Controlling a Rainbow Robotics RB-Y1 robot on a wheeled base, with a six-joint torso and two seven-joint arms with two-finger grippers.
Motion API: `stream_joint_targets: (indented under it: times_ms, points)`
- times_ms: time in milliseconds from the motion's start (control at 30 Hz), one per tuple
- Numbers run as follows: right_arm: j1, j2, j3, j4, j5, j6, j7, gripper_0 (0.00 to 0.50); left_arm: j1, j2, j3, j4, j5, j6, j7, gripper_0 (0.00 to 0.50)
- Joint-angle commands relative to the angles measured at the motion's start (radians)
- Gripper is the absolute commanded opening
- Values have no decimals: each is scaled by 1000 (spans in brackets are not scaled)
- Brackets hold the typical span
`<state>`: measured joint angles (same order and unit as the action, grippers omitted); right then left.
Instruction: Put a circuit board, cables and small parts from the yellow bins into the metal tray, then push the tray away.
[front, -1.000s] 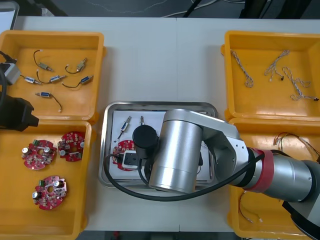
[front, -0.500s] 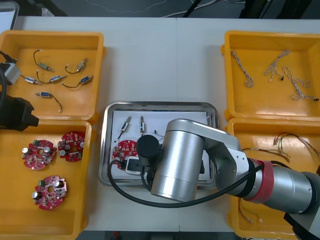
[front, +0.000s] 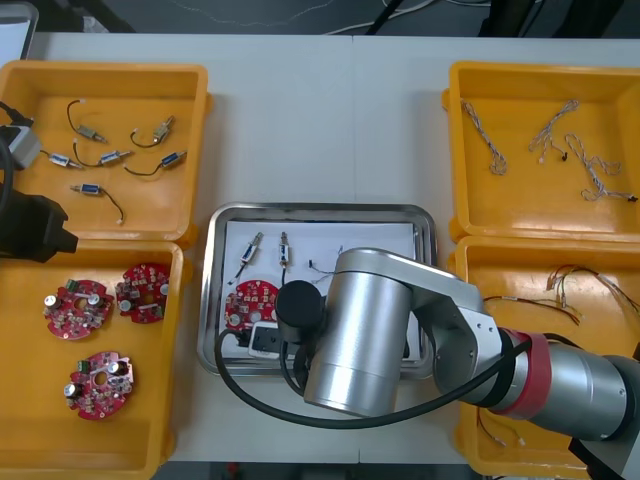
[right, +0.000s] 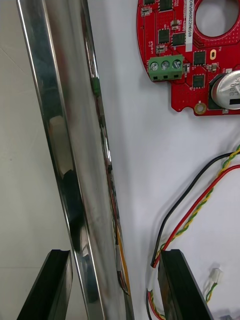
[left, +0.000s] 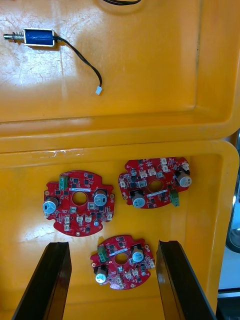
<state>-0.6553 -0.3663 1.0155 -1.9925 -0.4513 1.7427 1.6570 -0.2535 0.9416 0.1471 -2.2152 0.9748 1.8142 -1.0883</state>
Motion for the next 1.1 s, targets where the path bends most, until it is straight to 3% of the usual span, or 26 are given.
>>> stream_joint_targets:
  times_ms: [33, 1033, 1067, 1100]
  points:
    - [40, 29, 57, -48, 62, -17, 14, 500, 20, 43, 35, -26, -5, -10, -82, 500]
    - [106, 33, 77, -39, 158, -48, 30, 500, 20, 43, 35, -26, -5, -10, -82, 500]
    - [106, 33, 77, -39, 161, -48, 29, 352, 20, 43, 35, -26, -5, -10, -82, 500]
    - [108, 33, 77, -39, 166, -48, 32, 243, 20, 43, 35, -26, -5, -10, -82, 500]
